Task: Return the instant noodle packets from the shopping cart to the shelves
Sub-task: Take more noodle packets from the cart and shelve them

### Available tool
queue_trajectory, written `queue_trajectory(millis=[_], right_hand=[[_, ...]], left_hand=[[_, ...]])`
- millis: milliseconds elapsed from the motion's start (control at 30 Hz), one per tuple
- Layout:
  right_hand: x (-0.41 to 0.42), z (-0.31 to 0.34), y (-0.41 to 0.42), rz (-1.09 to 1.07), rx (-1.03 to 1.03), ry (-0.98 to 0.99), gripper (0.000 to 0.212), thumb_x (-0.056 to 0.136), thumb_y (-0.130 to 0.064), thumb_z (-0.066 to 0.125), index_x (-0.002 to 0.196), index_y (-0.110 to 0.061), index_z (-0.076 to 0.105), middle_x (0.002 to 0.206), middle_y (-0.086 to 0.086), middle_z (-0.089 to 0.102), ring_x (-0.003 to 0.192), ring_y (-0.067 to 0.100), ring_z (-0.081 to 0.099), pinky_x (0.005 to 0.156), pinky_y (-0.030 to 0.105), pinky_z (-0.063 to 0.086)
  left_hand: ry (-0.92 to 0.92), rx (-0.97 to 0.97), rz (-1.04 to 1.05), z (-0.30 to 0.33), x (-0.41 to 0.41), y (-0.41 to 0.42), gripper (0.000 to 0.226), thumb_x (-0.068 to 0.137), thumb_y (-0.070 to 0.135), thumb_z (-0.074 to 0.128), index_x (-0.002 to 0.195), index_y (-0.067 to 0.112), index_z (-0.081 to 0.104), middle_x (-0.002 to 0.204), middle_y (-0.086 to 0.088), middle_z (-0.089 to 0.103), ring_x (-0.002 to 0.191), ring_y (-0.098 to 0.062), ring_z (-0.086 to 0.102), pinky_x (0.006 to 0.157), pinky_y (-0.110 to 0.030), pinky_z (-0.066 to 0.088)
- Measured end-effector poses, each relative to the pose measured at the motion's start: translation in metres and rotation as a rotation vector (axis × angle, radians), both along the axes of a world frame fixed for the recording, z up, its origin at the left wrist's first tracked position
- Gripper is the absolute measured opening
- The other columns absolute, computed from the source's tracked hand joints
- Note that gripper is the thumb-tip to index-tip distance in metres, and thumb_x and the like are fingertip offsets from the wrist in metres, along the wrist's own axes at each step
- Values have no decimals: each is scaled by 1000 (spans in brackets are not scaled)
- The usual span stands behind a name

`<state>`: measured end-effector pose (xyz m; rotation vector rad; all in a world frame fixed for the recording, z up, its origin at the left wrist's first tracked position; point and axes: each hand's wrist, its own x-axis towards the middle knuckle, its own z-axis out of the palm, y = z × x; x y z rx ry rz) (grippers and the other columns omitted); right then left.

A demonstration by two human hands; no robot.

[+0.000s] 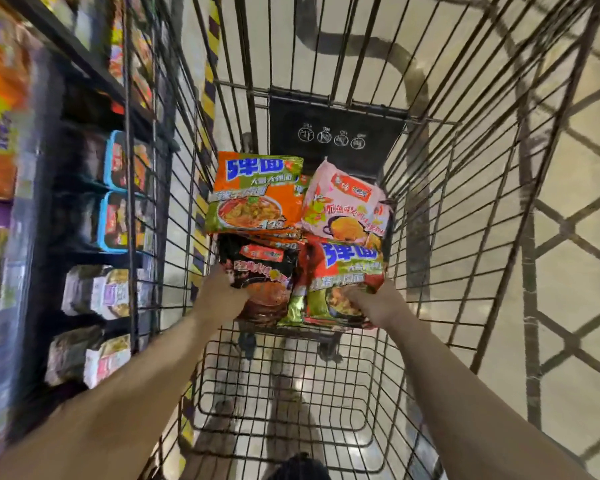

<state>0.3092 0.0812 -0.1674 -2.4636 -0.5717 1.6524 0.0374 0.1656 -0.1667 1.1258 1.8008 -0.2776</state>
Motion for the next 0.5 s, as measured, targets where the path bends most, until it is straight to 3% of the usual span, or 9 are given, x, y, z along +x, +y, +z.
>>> queue_trajectory(millis=[100, 133, 233, 367, 433, 500], right_hand=[[3, -23, -11, -34, 1, -46, 90, 49, -62, 94, 122, -17, 65, 111, 2, 75, 97, 22, 72, 91, 38, 59], [0, -24, -13, -52, 1, -46, 91, 48, -63, 94, 122, -18, 66, 113, 2, 75, 101, 23, 72, 96, 42, 58], [-13, -1, -9, -75, -21, -23, 55, 70, -40, 92, 113, -13, 71, 109, 4, 74, 103, 27, 69, 100, 41, 54], [-23, 11, -6, -180, 66, -108, 78, 60, -50, 95, 119, -15, 58, 116, 5, 66, 103, 27, 67, 96, 44, 57], [-28, 15, -6, -202, 138, -103, 62, 77, -42, 87, 121, -18, 50, 117, 5, 66, 105, 28, 66, 100, 46, 54], [-35, 21, -5, -193, 152, -105, 50, 88, -42, 78, 123, -17, 53, 115, 5, 67, 103, 28, 65, 98, 43, 53]], left_hand=[[2, 2, -1, 4, 4, -1, 81, 91, 23, 78, 152, 4, 28, 143, -15, 57, 129, -34, 55, 86, -28, 50], [15, 5, 1, 4, 4, -3, 79, 92, 23, 76, 151, 3, 27, 142, -18, 56, 129, -36, 56, 86, -31, 50], [3, 23, 19, 7, 2, -9, 75, 92, 20, 76, 145, 4, 26, 135, -21, 57, 122, -39, 58, 88, -38, 47], [-145, 46, 61, 11, 2, -13, 77, 85, 26, 83, 139, 13, 30, 124, -6, 62, 114, -28, 63, 92, -36, 50], [-135, 68, -50, 17, 7, -16, 58, 86, 38, 79, 128, 16, 46, 110, -3, 67, 104, -25, 67, 86, -37, 55], [-129, 107, -137, 22, 12, -19, 42, 92, 39, 73, 117, 13, 53, 101, 0, 65, 96, -21, 64, 77, -34, 53]])
